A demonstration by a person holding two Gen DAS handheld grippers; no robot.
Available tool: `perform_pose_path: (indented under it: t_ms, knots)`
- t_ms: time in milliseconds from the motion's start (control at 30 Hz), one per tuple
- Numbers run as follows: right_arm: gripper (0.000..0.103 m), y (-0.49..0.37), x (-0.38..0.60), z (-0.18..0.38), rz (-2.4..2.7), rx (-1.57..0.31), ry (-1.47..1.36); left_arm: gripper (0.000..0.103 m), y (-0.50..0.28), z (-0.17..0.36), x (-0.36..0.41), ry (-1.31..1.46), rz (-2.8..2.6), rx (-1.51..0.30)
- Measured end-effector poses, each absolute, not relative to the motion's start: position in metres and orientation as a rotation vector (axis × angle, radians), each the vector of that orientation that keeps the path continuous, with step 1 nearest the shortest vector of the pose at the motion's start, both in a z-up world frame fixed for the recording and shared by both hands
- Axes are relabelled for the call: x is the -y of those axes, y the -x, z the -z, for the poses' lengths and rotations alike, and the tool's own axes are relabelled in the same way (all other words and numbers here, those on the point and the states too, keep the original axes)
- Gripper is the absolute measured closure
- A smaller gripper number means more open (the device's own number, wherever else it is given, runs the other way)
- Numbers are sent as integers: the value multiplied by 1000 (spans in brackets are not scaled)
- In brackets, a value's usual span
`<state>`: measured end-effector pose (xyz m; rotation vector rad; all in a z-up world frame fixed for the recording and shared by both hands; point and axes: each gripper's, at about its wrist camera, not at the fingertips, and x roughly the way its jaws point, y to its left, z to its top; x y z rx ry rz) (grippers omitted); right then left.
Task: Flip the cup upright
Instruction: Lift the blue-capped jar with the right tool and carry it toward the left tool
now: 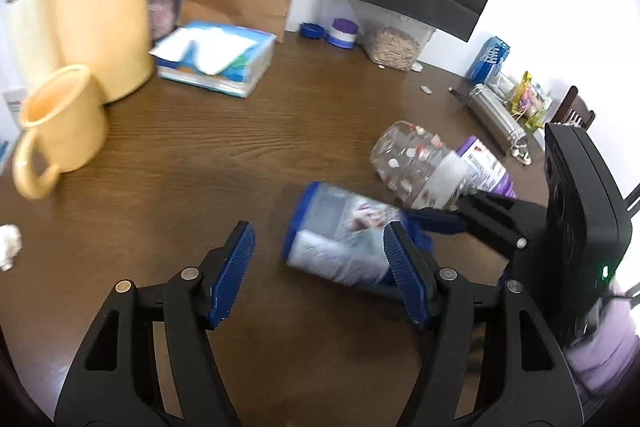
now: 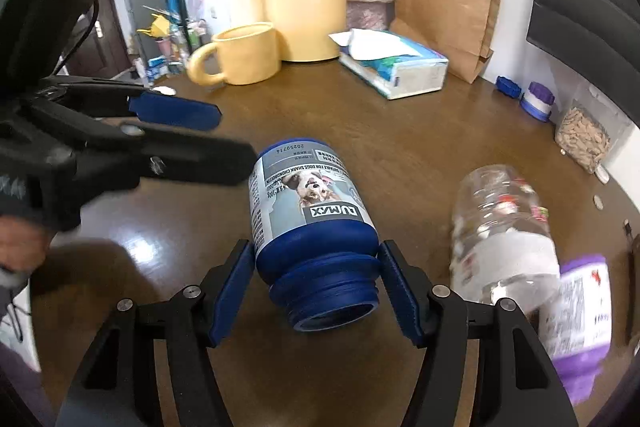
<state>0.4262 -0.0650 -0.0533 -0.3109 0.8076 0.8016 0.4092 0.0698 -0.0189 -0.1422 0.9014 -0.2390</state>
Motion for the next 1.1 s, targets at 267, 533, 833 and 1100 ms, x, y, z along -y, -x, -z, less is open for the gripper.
perform_pose_path:
  t_ms: [267,533,833,1100]
  knots:
    - [35,-314,89,36,-889,-788,321,30,-328,11,-81,59,211,-867]
    - [35,-244,109,57,-878,-830,347,19,-266,26,-57,-16,238,-877]
    - [35,-223,111,58,-864,-776,367,19,-241,32,-55,49,224,-908]
    - [30,-215,116,55,-815,-748,377,13,-232,22,-53,41,234,-879]
